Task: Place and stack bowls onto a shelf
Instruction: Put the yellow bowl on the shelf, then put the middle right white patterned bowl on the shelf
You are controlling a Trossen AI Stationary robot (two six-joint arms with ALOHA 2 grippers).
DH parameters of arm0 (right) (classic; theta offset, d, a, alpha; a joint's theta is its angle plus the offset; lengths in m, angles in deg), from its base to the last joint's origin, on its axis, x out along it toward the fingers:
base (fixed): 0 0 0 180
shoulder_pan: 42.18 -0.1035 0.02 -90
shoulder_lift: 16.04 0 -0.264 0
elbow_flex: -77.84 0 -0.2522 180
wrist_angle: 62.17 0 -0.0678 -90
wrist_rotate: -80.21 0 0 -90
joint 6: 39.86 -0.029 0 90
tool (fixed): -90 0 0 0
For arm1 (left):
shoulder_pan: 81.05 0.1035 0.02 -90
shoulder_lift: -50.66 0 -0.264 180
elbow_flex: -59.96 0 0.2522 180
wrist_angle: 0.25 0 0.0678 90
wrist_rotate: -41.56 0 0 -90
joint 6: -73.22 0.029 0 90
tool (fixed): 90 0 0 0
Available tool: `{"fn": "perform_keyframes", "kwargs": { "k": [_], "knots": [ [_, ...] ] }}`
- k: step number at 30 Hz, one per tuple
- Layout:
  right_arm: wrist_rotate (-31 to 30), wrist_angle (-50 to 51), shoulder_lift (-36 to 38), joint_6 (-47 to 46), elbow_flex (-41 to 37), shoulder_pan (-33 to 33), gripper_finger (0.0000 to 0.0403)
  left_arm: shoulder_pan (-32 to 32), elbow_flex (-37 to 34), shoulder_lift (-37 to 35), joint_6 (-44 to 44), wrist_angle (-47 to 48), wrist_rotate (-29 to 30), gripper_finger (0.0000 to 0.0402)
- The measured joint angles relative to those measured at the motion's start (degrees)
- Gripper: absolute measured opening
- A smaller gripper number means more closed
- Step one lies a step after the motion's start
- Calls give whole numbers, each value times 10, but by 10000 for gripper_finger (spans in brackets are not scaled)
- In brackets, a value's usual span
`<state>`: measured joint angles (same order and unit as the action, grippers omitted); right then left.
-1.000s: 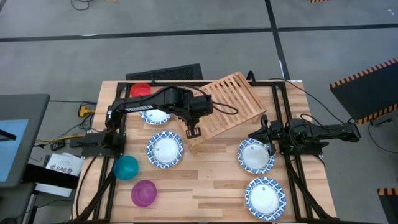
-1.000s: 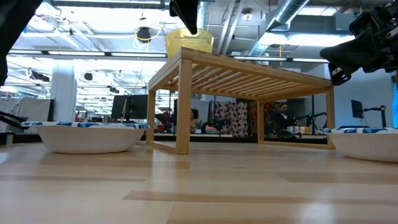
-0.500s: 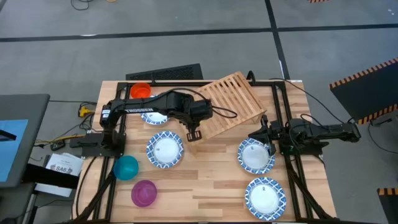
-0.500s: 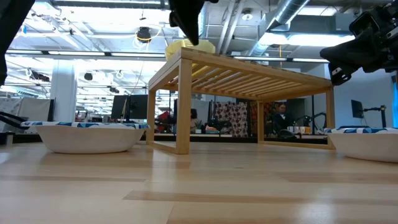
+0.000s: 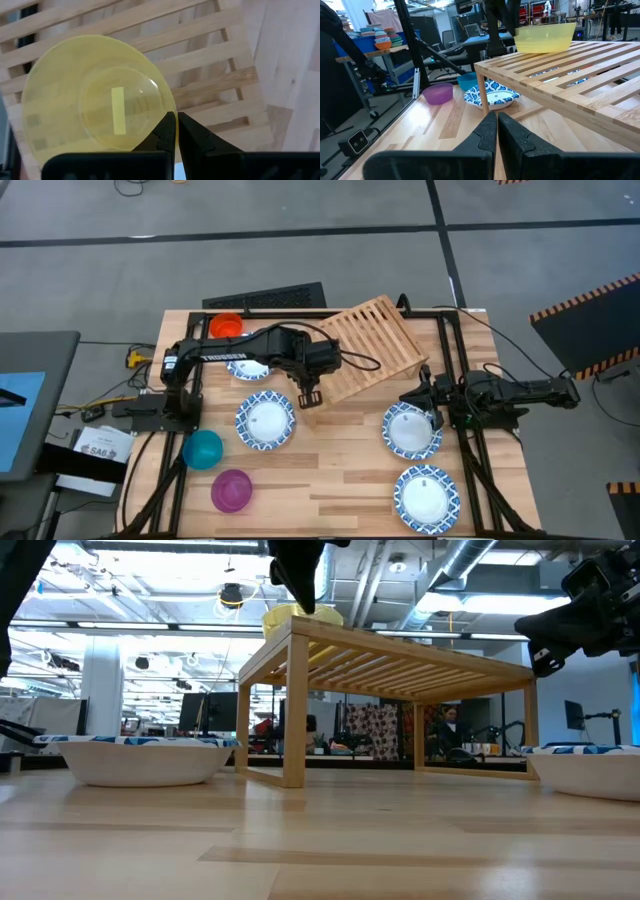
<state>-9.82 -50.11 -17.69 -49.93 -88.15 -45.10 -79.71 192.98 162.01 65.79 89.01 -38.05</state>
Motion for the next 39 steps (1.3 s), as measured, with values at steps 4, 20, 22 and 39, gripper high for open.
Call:
{"fn": "perform_keyframes", "kwargs": {
  "k": [4,20,22,39],
  "knots": [
    [0,0,0,0,0,0,44,0,0,0,2,-1,-5,10],
    [0,0,0,0,0,0,44,18,45,1,-9,4,-78,148],
    [0,0,0,0,0,0,44,25,76,1,-14,12,-98,159],
    [0,0,0,0,0,0,44,-95,124,-82,-39,-140,65,171]
  ]
}}
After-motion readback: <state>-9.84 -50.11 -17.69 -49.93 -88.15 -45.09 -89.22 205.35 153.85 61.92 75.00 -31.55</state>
